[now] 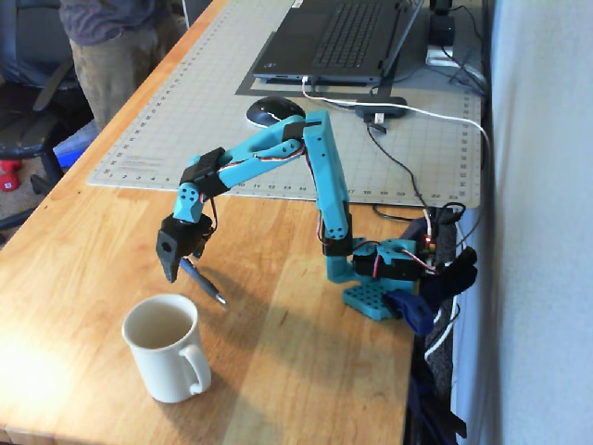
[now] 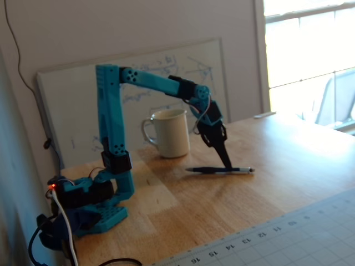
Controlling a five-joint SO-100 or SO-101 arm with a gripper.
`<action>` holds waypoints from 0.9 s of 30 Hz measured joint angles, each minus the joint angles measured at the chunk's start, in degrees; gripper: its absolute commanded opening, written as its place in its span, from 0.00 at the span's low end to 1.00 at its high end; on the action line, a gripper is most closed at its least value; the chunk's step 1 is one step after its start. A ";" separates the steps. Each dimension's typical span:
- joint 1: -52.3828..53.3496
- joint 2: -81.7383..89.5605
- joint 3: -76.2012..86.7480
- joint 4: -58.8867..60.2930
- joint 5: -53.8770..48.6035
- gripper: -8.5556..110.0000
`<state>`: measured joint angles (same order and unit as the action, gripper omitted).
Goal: Grasp a pen and put it in a mug.
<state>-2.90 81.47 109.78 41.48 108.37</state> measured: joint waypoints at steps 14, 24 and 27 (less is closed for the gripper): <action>2.29 -3.34 -1.05 -0.35 0.00 0.16; 2.29 -3.78 -1.05 -0.35 0.00 0.10; 2.29 -3.78 -1.05 -0.35 0.00 0.10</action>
<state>-0.62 77.70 108.72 41.13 108.37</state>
